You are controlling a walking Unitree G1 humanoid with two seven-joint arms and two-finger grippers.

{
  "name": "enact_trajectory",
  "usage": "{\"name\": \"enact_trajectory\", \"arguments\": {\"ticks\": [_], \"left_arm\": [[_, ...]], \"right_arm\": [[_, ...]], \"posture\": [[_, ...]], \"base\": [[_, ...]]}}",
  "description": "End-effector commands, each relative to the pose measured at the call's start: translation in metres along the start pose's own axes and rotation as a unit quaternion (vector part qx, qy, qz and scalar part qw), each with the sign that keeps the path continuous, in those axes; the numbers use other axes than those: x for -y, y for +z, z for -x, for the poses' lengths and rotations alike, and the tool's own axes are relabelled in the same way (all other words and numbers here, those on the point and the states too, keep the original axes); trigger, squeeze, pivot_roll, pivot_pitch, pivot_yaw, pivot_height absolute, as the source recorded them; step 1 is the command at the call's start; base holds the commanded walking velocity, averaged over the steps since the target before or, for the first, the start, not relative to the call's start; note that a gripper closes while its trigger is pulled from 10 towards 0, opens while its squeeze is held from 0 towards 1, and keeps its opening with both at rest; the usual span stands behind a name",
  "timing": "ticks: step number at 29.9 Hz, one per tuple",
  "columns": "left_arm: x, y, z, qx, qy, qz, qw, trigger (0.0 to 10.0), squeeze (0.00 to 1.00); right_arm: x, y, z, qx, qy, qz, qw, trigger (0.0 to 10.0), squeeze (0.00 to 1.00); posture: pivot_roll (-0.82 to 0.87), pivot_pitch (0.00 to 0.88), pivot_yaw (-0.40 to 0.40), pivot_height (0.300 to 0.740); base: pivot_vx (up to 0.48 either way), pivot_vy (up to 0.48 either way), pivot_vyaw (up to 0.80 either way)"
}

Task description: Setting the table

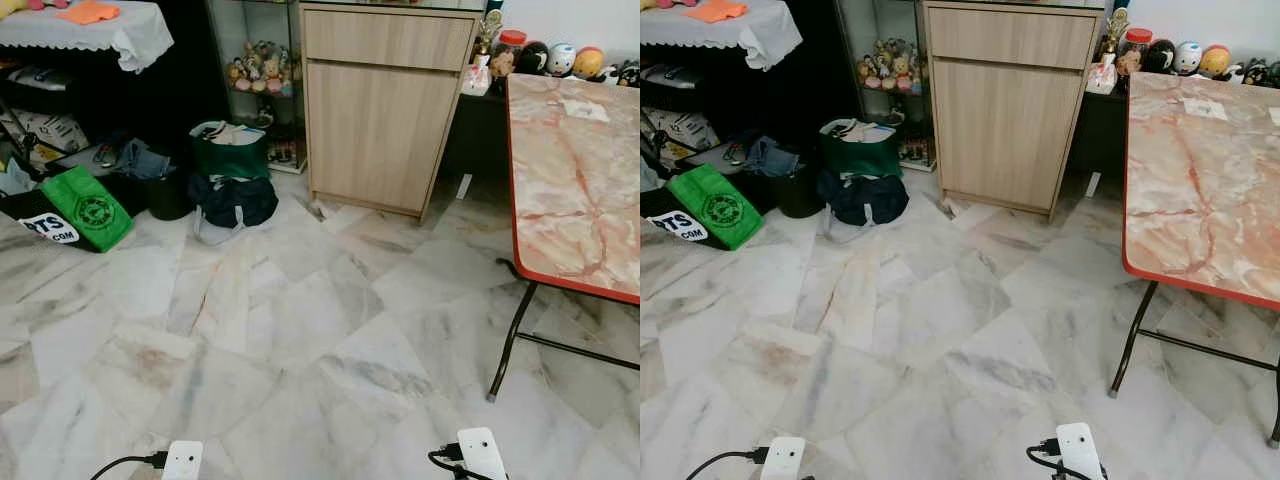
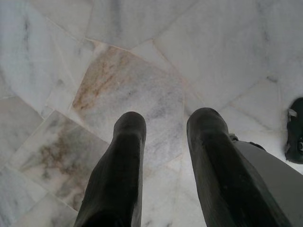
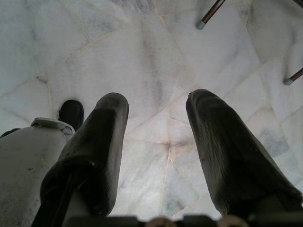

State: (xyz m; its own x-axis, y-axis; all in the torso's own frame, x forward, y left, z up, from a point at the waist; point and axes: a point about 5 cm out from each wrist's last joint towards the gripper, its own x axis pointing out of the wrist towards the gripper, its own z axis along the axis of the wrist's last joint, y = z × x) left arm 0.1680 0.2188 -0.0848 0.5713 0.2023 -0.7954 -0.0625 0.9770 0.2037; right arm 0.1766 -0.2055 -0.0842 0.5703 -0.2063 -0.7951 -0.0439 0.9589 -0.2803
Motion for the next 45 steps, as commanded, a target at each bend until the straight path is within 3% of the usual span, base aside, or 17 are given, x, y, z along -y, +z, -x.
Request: {"name": "enact_trajectory", "arguments": {"ticks": [1, 4, 45], "left_arm": [[0.0232, 0.0428, -0.0061, 0.032, -0.104, -0.023, 0.994, 10.0, 0.00], [0.0233, 0.0427, -0.0060, 0.032, -0.104, -0.023, 0.994, 10.0, 0.00], [0.0265, 0.0420, -0.0057, 0.031, -0.110, -0.025, 0.993, 10.0, 0.00]], "right_arm": [[0.0013, 0.0217, -0.0033, 0.027, 0.017, -0.253, 0.967, 10.0, 0.00], [0.0020, 0.0225, -0.0035, 0.028, 0.015, -0.240, 0.970, 10.0, 0.00], [0.0036, 0.0272, -0.0041, 0.035, 0.010, -0.230, 0.973, 10.0, 0.00]], "posture": [[-0.07, 0.084, 0.078, 0.740], [-0.07, 0.085, 0.077, 0.740], [-0.08, 0.091, 0.075, 0.740]], "base": [[0.000, -0.352, -0.79], [0.000, -0.352, -0.78], [0.000, -0.405, 0.00]]}}
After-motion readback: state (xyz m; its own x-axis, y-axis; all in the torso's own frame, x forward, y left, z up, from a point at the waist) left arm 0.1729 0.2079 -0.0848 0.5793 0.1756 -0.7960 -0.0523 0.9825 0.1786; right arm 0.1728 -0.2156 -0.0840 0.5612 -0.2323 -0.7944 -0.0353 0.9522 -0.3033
